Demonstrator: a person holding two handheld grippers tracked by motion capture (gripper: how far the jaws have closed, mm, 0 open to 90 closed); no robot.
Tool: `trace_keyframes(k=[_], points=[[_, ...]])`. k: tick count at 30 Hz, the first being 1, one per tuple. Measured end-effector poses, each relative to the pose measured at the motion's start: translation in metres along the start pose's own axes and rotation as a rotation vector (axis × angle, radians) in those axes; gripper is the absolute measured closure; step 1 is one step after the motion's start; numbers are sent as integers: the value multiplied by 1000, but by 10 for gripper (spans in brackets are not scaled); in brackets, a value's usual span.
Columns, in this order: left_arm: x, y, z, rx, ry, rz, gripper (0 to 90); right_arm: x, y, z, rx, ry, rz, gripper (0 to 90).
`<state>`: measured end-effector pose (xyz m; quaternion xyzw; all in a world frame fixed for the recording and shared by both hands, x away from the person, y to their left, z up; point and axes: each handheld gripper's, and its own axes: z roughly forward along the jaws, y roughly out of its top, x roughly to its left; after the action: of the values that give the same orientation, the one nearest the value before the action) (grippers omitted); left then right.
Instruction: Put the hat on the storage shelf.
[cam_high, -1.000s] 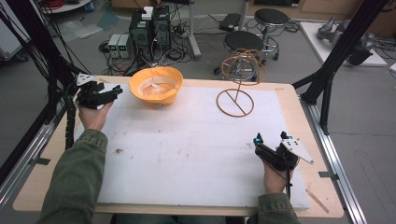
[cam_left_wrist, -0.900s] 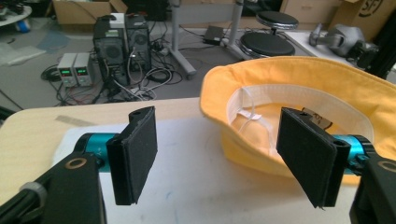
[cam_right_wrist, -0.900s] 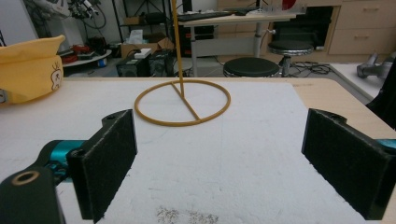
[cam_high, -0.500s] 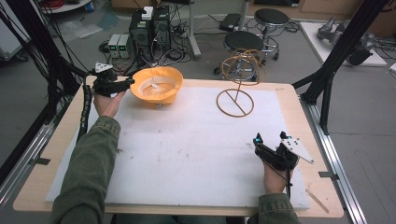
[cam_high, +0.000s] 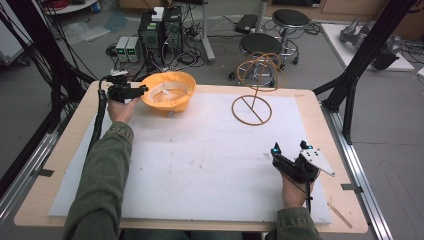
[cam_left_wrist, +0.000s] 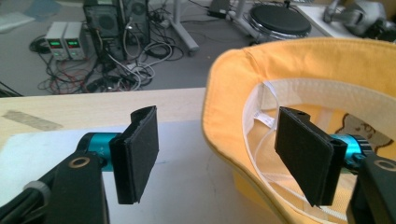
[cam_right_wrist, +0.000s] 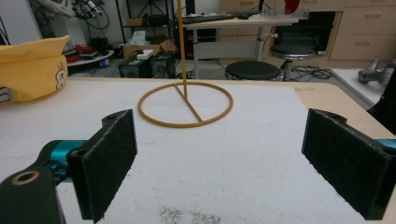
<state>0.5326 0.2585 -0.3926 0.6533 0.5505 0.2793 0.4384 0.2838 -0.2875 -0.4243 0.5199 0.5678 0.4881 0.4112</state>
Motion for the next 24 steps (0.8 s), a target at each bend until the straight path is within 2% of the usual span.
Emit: trace_keyframes(k=[2, 4, 9, 12, 15, 16, 18, 19, 22, 23, 24], points=[[-1, -2, 4, 4, -48, -22, 310, 1, 0, 0, 0, 3, -1, 91], [-1, -3, 6, 4, -73, -43, 323, 0, 0, 0, -2, 2, -7, 91], [-2, -6, 11, 25, -74, -50, 335, 2, 0, -2, -7, 8, -10, 91], [2, -7, 12, 41, -60, -71, 350, 2, 0, -2, -9, 9, -16, 91], [6, -8, 13, 53, -76, -112, 383, 2, 0, -2, -9, 10, -19, 91], [8, -9, 13, 59, -88, -133, 409, 2, 0, -2, -9, 10, -19, 91], [13, -10, 15, 63, -144, -215, 481, 2, 0, -2, -8, 8, -17, 91], [14, -10, 15, 67, -163, -232, 531, 2, 0, -2, -8, 8, -17, 91], [13, -11, 15, 83, -180, -248, 689, 2, 0, -2, -8, 7, -16, 91], [13, -11, 16, 92, -174, -251, 779, 2, 0, -2, -7, 7, -16, 91], [13, -11, 16, 96, -168, -258, 821, 2, 0, -2, -6, 7, -16, 91]])
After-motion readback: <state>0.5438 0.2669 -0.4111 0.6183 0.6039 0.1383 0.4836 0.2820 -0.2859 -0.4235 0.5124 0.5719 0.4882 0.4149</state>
